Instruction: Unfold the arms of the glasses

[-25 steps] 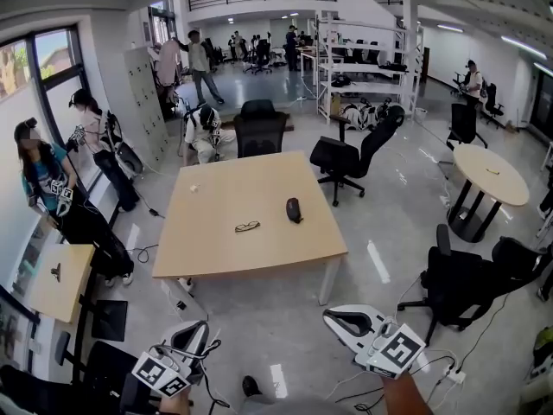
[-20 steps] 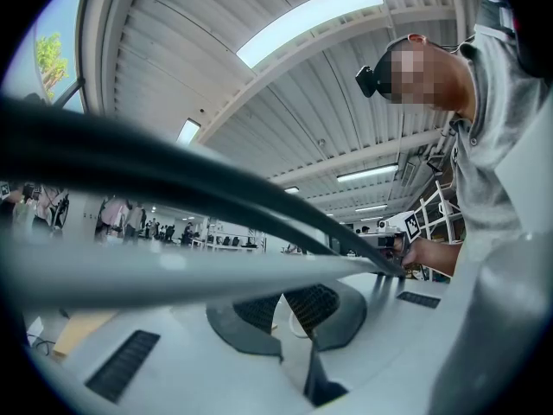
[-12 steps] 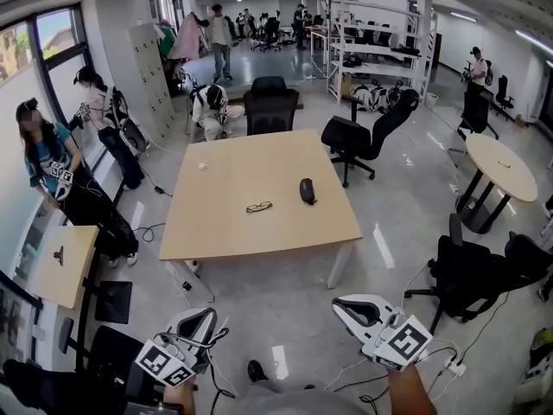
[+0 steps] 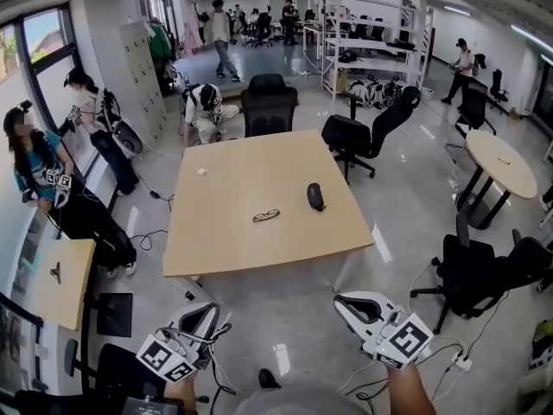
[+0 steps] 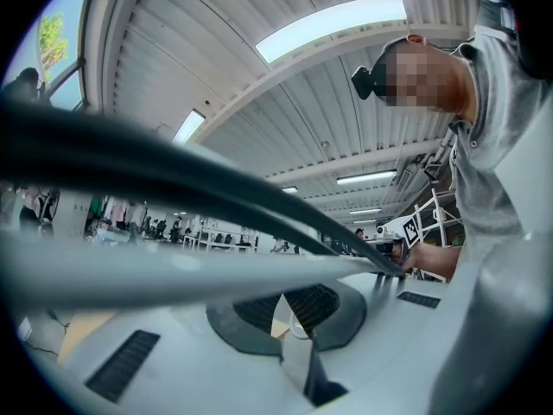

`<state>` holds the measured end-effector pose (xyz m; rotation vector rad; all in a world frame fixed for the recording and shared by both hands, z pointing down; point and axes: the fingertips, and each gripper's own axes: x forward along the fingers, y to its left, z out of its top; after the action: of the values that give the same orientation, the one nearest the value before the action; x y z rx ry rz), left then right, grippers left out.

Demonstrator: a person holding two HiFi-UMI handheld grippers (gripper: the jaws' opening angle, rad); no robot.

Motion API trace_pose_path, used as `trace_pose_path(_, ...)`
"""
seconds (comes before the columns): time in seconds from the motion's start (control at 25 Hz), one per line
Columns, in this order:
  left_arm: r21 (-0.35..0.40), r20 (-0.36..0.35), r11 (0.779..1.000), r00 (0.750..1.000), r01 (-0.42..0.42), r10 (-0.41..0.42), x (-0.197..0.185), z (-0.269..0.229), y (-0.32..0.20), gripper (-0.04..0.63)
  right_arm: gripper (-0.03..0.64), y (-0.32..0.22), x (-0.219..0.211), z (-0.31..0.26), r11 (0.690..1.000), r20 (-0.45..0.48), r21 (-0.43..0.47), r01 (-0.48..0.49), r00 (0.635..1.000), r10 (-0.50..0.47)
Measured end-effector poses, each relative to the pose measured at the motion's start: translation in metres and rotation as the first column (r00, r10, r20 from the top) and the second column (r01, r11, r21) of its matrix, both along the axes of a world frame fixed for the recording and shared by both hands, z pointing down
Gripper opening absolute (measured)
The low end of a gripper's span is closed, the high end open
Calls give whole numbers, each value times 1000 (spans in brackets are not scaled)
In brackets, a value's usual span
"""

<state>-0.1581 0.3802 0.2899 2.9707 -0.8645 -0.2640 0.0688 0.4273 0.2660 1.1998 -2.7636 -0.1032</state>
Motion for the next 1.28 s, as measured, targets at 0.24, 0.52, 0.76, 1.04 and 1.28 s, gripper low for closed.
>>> trace_pose_path(0.24, 26, 69, 999, 997, -41, 39, -11, 12, -53, 8, 8, -42, -20, 7, 999, 0, -5, -50, 999, 50)
trace_pose_path(0.52, 44, 95, 993, 990, -107, 103, -15, 22, -101, 8, 8, -78, -33, 23, 994, -2, -24, -109, 994, 109)
trace_pose_path(0.76, 68, 124, 987, 983, -143, 134, -14, 33, -128, 8, 8, -107, -53, 34, 993, -15, -40, -111, 994, 110)
trace_pose_path(1.04, 77, 101, 987, 986, -142, 134, -12, 18, -161, 8, 8, -143, -67, 25, 995, -61, -57, -81, 995, 77)
trace_pose_path(1.28, 45, 110, 991, 987, -124, 119, -1, 18, -208, 8, 8, -198, -61, 30, 995, -53, -95, -43, 998, 39)
